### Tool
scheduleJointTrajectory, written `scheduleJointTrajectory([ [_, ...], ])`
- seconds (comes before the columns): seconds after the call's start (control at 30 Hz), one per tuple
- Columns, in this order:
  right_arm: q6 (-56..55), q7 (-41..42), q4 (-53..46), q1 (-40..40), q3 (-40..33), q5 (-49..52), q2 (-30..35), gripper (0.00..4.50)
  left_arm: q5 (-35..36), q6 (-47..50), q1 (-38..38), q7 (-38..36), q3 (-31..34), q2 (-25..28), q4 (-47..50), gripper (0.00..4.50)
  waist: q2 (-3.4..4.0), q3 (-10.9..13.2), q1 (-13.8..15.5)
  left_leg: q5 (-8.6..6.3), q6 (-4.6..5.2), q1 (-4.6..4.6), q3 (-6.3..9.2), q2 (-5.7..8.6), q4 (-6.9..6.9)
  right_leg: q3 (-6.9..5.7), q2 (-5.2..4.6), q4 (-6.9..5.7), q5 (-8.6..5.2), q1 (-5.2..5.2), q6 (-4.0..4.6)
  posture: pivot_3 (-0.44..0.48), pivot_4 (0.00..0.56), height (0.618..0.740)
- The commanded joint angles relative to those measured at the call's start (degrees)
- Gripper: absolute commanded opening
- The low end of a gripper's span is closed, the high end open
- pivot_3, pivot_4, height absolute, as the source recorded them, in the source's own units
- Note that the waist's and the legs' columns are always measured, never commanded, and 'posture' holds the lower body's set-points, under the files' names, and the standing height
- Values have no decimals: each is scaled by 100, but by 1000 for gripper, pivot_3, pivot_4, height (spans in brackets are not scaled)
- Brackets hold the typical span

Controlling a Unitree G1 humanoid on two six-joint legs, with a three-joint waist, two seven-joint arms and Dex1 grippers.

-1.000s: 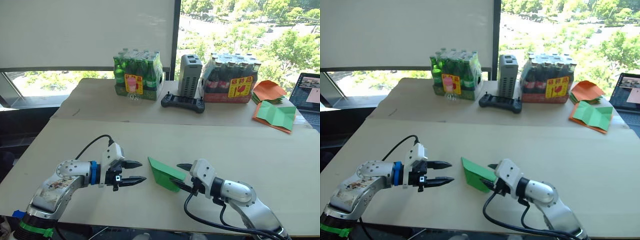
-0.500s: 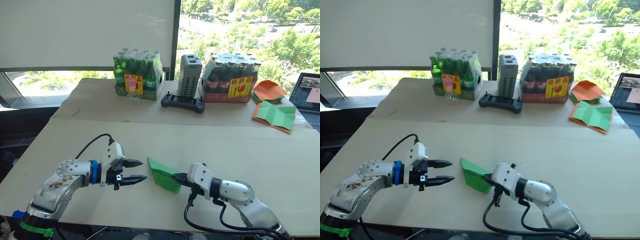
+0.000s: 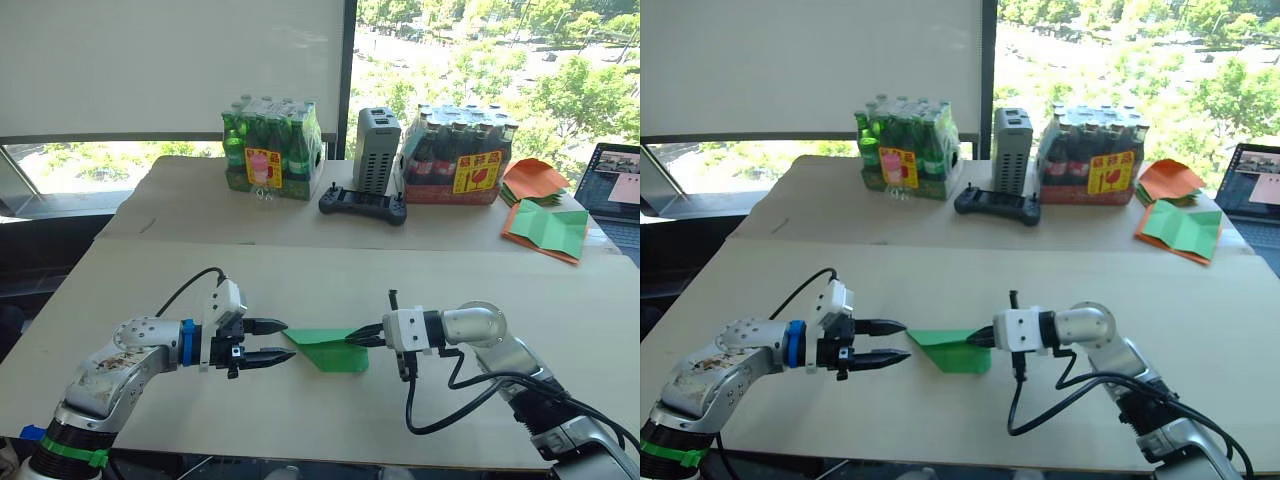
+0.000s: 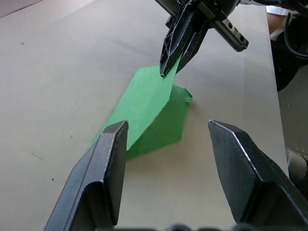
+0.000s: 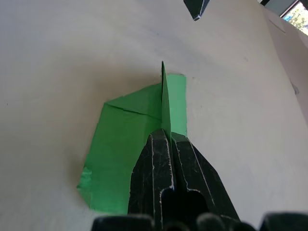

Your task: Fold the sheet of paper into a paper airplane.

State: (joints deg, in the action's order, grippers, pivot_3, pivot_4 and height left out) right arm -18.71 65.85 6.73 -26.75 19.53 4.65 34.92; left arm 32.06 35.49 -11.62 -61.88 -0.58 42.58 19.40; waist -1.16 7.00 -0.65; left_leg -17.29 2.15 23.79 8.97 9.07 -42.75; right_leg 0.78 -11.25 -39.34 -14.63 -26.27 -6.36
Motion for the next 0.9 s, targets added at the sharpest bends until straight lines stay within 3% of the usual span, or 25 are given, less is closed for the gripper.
scheduleJointTrajectory([
  [0.03, -108, 92, 22, -72, -61, 57, -36, 22, 169, 43, 64, 33, 144, 48, 226, 2818, 1, 1, -7, 0, 0, 0, 0, 0, -1, 0, 0, -1, 0, 0, 0, 0, 150, 675],
  [0.1, -66, 122, 26, -65, -66, 56, -44, 22, 186, 53, 82, 43, 154, 63, 245, 2818, 1, 1, -11, 0, 0, 0, -1, 0, -2, 1, 1, -3, 0, 0, 0, 0, 150, 675],
  [0.4, 865, 101, -743, 224, -242, 358, 25, 3028, 216, 45, 76, 130, 218, 65, 189, 2818, 2, 1, -5, 0, 0, 0, -1, 0, -1, 2, 0, -5, 0, -2, 1, 0, 150, 675],
  [0.47, 1124, 75, -1039, 330, -295, 440, 58, 3686, 320, 99, 58, 134, 260, 35, 166, 2272, 2, 1, 0, 0, -1, 0, 0, 0, -1, 2, 0, -5, 0, -1, 1, 0, 150, 675],
  [0.7, 1979, -399, -1829, 641, -702, 705, 93, 3729, 186, -94, -275, 49, 145, 16, -323, 23, 2, 1, 19, 0, -1, 0, -1, 0, -2, 2, 0, -4, 0, 0, 1, 0, 150, 675],
  [0.9, 2318, -463, -2240, 935, -865, 833, 210, 3729, -547, -651, -926, -35, -448, -260, -1230, 23, 2, 1, 107, 0, 1, 1, -2, 5, -4, 1, -5, 0, 0, 2, 0, 0, 150, 675],
])
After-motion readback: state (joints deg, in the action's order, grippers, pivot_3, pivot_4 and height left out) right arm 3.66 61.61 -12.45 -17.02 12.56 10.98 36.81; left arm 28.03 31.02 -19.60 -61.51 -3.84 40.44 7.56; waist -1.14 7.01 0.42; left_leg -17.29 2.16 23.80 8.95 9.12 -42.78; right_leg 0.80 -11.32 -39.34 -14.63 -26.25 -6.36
